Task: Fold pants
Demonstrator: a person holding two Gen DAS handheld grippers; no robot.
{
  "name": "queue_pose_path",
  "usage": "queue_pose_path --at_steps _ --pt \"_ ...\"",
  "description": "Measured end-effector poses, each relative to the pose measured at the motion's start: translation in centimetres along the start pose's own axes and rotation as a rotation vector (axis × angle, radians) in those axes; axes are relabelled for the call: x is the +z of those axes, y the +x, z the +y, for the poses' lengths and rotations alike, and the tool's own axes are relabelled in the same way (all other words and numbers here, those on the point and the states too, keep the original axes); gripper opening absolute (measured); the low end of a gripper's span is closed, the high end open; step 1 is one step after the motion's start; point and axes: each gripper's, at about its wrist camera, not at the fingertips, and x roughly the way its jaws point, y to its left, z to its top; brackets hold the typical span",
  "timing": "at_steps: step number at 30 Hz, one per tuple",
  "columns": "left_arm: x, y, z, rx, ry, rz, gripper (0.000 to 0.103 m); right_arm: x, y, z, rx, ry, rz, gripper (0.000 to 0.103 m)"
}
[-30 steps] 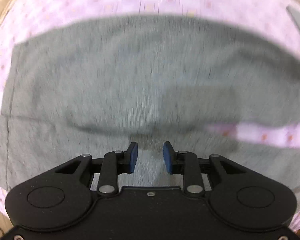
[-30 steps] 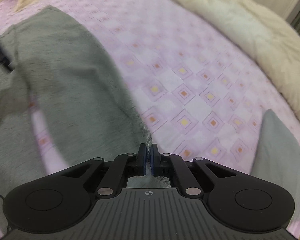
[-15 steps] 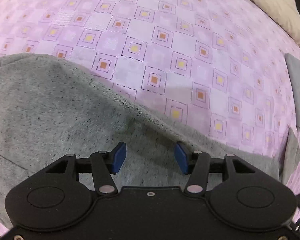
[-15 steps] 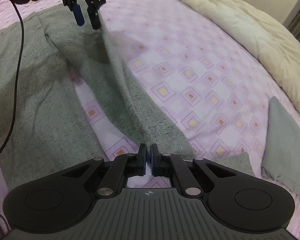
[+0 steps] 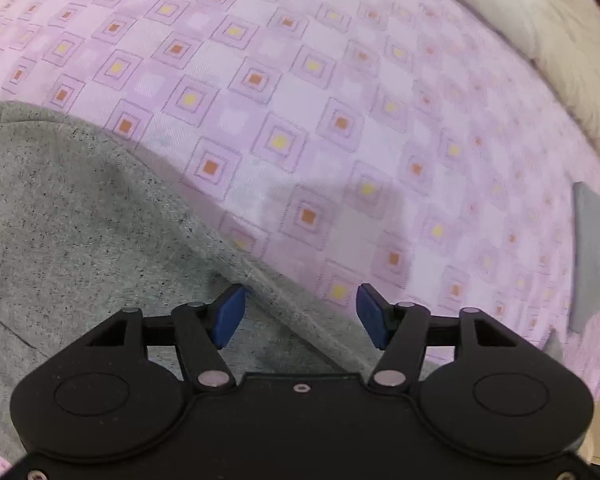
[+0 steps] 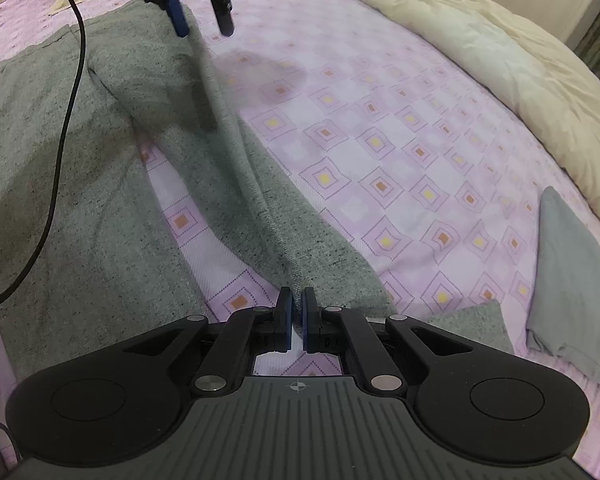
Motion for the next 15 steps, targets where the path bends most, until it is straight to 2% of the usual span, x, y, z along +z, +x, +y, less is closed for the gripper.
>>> queue_pose_path --at_steps 3,4,6,7,9,12,15 --pt "-0.3 1.4 -0.4 0.073 0.033 0.037 0.067 0.0 -0.1 -0.1 -0.001 0.007 -0.002 0.005" --pt "-0.3 2.0 -0.6 0.099 0.046 0.052 0.063 0.0 -0.1 0.0 -0.003 0.007 -0.002 0.005" --pt "-0.4 2.9 -1.2 0.124 0.09 0.075 0.009 0.1 -0.1 0.0 -0.007 0.003 -0.004 0.005" --pt "-0.5 2.9 -1.5 0.121 0.103 0.079 0.005 0.1 -0.2 0.1 -0.013 -0.002 -0.007 0.005" --pt "-1.2 1.0 -2.1 0.123 0.134 0.016 0.005 0.2 -0.9 0.1 -0.037 -0.011 -0.022 0.005" --pt "-3.2 -3.3 -2.7 0.108 0.215 -0.081 0.006 0.3 -2.8 0.1 -0.076 0.012 -0.067 0.005" --pt "-6.0 -7.2 -2.0 0.083 0.257 -0.136 0.006 0.0 -5.4 0.6 -0.101 0.043 -0.115 0.005"
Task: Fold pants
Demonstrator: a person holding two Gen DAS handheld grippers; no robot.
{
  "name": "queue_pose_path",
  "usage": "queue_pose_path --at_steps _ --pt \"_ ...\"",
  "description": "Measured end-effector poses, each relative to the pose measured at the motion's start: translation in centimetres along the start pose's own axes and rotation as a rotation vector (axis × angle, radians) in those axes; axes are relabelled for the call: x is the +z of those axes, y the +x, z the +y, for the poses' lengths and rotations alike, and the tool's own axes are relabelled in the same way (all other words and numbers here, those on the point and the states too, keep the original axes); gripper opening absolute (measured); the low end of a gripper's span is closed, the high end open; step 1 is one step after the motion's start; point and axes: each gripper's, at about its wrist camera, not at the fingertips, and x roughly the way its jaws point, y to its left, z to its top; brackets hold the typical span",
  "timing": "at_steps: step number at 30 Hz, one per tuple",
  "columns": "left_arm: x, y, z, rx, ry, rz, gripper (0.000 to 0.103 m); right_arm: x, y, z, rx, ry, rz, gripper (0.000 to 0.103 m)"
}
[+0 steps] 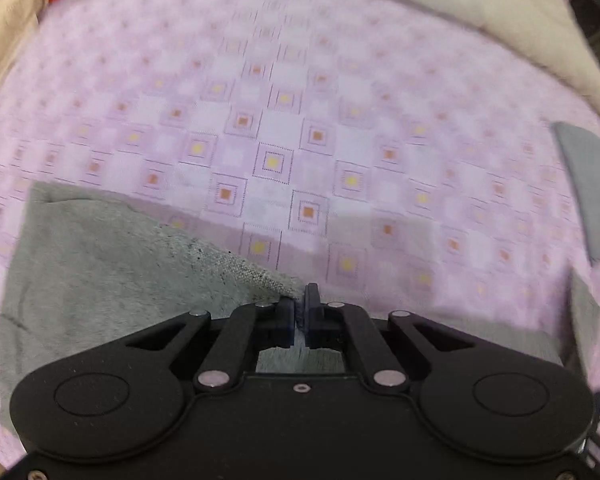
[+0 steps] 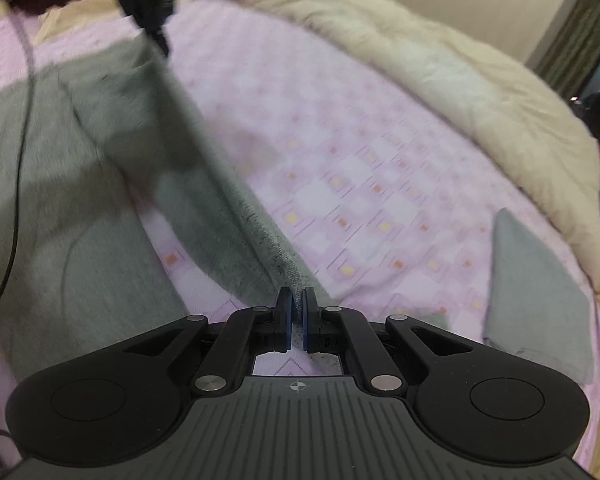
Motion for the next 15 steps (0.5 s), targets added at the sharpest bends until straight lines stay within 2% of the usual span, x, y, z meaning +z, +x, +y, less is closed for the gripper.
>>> queue_pose_path --at_steps 4,7,12,15 --pt "-5.0 -4.0 1.2 0.005 0.033 -0.036 0.007 -0.9 -3.2 1.6 0.008 0.003 -0.032 0.005" --pt "-8.8 -4.1 1.4 0.036 0.053 -0.021 0.007 -2.3 -4.2 4.0 0.024 -0.027 -0.003 0.005" --pt "-14.6 -0.9 2.7 0.064 0.028 0.107 0.007 -5.0 -2.9 7.6 0.063 -0.017 0.102 0.005" --pt "-16.5 2.1 3.2 0.09 0.016 0.173 0.007 -6.7 -1.0 9.0 0.067 0.017 0.175 0.006"
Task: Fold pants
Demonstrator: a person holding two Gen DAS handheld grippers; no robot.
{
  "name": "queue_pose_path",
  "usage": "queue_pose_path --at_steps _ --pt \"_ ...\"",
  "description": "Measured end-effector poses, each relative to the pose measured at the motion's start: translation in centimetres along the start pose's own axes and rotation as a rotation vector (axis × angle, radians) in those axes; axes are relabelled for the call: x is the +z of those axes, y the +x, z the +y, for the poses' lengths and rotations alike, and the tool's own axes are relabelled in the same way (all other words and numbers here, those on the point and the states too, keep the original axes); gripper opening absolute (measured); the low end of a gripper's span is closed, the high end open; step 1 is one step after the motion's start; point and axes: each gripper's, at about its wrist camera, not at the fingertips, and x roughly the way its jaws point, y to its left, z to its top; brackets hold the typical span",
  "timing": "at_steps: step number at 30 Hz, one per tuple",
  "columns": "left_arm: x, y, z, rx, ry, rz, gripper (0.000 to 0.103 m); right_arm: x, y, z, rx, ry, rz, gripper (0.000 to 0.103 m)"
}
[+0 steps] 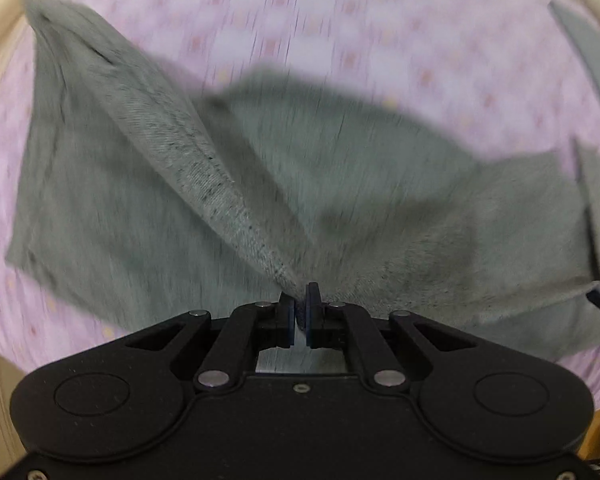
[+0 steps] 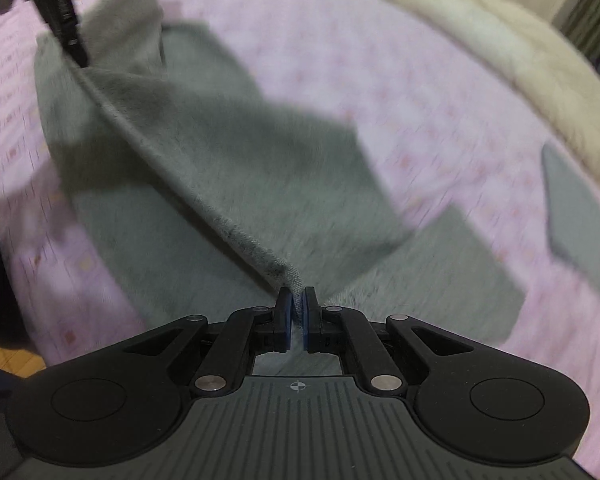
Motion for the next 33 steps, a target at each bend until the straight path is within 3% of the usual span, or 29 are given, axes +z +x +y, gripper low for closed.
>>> queue_pose_path --at_steps 3,11,14,17,22,26,27,33 --pt "0.1 2.9 0.0 0.013 -0.008 0.045 0.01 -0.3 0.6 0.5 -0.02 0.022 0.03 0.009" --pt "2.2 6.9 0.0 0.015 -0.011 0.098 0.016 1.5 -3.5 -2.0 -0.015 0.093 -0.062 0.02" --pt "2.9 7.3 0.3 0.002 -0.026 0.102 0.016 2.2 -3.6 -3.7 0.004 0.135 -0.029 0.021" --pt "3.1 7.3 0.7 -0.012 -0.029 0.095 0.016 2.1 -3.4 -5.4 -0.059 0.193 -0.001 0.021" --pt "3.3 7.6 1.4 -0.018 -0.034 0.102 0.015 3.7 0.0 -8.8 -0.223 0.348 0.01 0.022" --pt "4.4 8.1 0.9 -0.001 -0.013 0.12 0.015 5.8 4.4 -11.0 -0.246 0.531 0.022 0.025" --pt "2.5 7.2 0.3 0.003 -0.005 0.121 0.015 6.3 5.6 -11.3 -0.249 0.561 0.034 0.025" --pt "2.4 6.3 -0.7 0.008 0.002 0.134 0.014 7.4 10.0 -11.7 -0.321 0.625 0.116 0.025"
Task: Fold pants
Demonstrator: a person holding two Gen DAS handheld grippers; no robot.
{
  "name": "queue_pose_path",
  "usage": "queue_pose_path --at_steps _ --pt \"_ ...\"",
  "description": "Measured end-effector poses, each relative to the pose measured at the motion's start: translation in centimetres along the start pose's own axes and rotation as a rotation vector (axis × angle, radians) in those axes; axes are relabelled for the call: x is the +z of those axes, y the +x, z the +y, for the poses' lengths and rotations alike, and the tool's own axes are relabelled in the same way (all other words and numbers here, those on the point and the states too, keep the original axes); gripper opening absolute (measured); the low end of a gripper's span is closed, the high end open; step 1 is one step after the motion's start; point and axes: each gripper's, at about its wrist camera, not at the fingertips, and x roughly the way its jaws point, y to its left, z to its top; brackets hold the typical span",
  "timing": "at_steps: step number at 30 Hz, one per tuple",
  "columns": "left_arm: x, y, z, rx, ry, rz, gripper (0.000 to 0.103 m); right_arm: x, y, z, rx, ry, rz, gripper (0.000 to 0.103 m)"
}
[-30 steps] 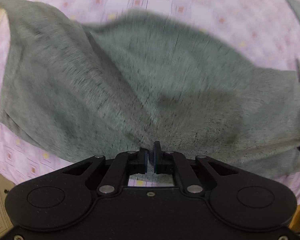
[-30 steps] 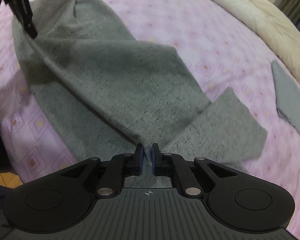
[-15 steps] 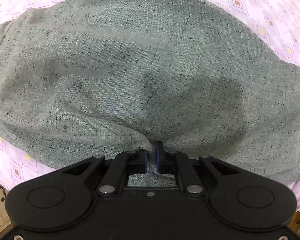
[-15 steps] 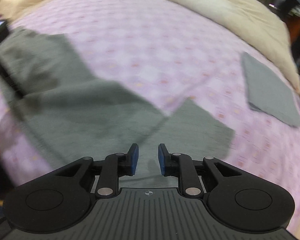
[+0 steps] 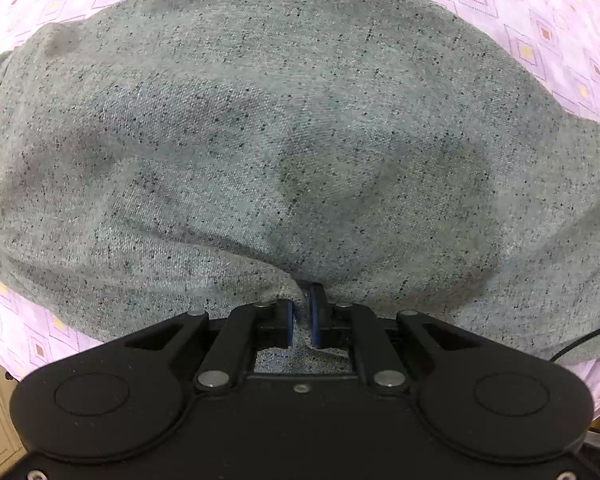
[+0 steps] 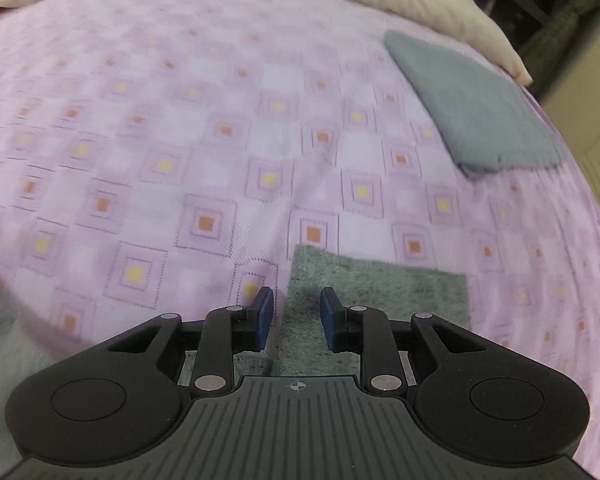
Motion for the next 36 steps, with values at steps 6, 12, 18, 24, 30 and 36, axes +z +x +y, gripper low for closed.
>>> queue_pose_path --at_steps 6,12,18,24,30,36 --pt "0.4 0.3 0.1 0.002 0.01 0.004 0.014 -0.4 -0.6 -1.3 -0.016 0.016 -0.002 0.007" --pt "0.2 0.2 -0.1 0.005 0.037 -0.023 0.014 -3.2 -8.0 -9.9 -0.043 0.222 -0.141 0.007" --pt "0.1 -0.2 -0.4 0.02 0.047 -0.044 0.014 -11.8 -9.9 -18.1 -0.093 0.551 -0.04 0.007" --pt "-0.6 -0.5 -1.0 0.037 0.046 -0.067 0.008 -17.1 -6.8 -17.2 -0.095 0.568 0.056 0.007" --pt "-1.9 -4.9 -2.2 0.048 0.044 -0.194 0.003 -14.9 -10.1 -17.6 -0.094 0.504 -0.092 0.007" --pt "-5.6 -10.5 -3.6 0.02 0.096 -0.381 0.004 -15.9 -11.9 -19.4 -0.151 0.485 -0.149 0.007"
